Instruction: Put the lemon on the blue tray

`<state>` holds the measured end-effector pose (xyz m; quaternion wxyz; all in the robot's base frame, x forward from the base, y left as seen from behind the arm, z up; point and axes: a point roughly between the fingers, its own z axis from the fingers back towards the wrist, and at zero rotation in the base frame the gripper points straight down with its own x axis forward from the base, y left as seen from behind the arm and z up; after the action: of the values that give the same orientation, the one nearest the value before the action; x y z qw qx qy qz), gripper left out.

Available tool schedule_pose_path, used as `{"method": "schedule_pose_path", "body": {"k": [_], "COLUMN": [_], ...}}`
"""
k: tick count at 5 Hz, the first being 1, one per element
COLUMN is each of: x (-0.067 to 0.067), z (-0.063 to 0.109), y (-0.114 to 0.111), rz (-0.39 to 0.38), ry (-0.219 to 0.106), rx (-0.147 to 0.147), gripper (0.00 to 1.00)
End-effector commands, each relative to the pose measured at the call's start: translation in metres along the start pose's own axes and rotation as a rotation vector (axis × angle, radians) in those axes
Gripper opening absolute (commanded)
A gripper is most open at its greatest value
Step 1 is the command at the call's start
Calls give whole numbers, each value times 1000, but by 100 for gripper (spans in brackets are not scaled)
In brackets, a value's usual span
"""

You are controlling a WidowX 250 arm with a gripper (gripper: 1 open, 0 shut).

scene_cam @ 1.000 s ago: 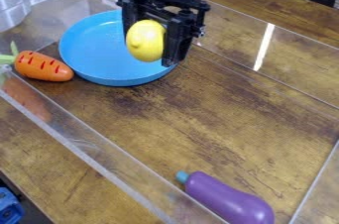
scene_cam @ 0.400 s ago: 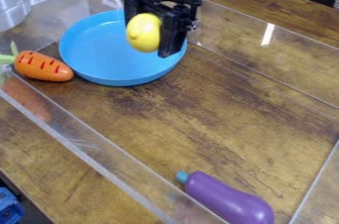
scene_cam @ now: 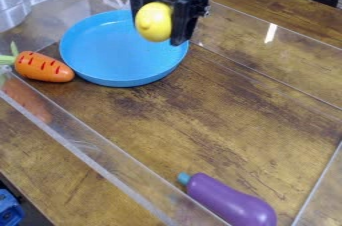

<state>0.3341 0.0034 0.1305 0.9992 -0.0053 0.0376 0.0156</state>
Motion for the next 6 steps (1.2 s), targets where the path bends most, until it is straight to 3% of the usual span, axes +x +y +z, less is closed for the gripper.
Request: {"method": "schedule_pose_path", "body": {"k": [1,3,4,6], "x": [8,-12,-30,-47], "z": [23,15,8,6], "y": [-8,-21,-13,10], "rz": [-15,-16,-82,-185], "ry": [-53,-11,11,21], "rx": [-8,7,27,52], "gripper": [0,0,0,0]}}
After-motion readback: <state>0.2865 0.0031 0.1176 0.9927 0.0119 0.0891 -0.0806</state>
